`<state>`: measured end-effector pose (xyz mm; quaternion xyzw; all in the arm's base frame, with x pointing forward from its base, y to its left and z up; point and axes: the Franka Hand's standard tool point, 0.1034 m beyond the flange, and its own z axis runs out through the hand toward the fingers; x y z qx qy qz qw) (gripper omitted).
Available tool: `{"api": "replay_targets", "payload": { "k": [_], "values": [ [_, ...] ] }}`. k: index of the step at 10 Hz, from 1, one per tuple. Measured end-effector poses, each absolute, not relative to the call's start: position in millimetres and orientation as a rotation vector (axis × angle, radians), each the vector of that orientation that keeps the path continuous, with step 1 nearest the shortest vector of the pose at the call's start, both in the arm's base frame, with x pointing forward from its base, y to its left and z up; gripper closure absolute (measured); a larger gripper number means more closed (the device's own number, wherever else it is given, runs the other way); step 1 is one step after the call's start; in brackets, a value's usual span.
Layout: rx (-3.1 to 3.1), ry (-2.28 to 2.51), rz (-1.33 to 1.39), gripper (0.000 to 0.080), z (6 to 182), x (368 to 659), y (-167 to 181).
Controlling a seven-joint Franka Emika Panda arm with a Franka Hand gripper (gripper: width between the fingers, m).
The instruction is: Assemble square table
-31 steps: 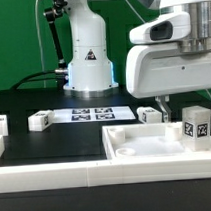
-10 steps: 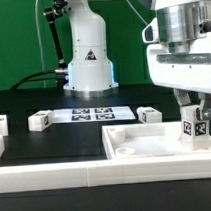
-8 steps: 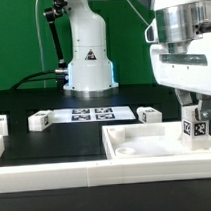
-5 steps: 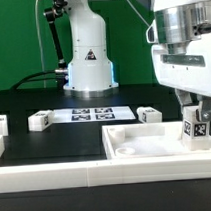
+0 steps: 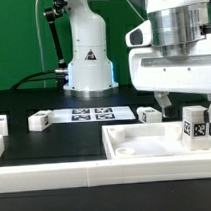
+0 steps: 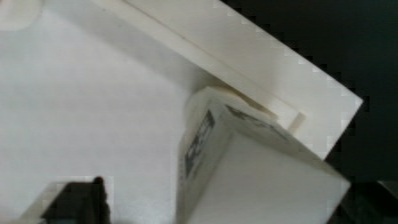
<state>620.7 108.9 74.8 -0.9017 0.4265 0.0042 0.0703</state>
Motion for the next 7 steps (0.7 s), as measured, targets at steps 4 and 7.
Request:
{"api": "replay_targets", "payload": {
  "k": [4,7],
  "values": [
    [-2.887,0.858,-0.018,0.015,74.2,620.0,108.1],
    [-2.933,0.683,-0.032,0.015,73.9,619.9,111.5]
  ]
}}
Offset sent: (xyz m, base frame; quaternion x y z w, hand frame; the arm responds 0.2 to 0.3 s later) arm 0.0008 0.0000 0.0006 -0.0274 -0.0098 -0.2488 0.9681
